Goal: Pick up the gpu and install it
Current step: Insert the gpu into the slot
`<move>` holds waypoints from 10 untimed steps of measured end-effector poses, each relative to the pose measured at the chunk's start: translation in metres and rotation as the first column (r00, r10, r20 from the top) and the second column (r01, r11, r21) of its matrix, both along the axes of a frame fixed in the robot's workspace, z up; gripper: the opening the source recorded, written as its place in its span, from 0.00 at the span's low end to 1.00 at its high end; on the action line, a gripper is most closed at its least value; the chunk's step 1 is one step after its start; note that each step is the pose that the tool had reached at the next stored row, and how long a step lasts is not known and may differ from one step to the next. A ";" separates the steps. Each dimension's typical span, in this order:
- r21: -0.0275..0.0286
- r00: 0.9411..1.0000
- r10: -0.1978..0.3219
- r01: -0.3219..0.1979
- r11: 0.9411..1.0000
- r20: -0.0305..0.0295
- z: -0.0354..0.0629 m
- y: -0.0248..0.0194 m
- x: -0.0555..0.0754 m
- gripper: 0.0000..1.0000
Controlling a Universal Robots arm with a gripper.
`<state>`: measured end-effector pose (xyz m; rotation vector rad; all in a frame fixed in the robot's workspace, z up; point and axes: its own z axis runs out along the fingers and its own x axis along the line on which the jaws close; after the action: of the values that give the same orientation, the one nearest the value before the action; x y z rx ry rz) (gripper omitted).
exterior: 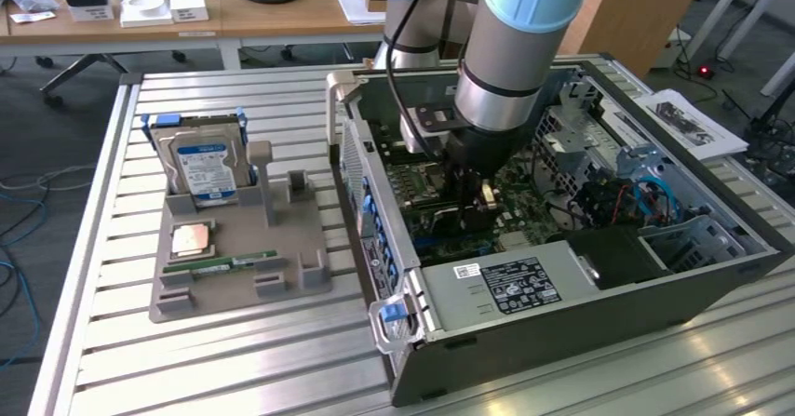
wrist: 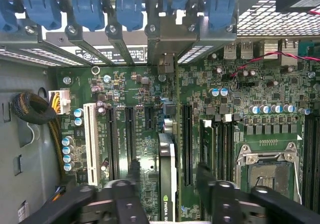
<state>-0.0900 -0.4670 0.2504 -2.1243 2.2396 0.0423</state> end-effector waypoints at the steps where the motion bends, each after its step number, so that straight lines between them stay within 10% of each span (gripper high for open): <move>1: 0.000 1.000 0.000 0.000 1.000 0.000 0.0000 0.0000 0.000 0.57; 10: 0.000 1.000 0.000 0.000 1.000 0.000 0.0102 0.0000 0.000 0.63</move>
<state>-0.0900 -0.4670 0.2606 -2.1243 2.2396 0.0422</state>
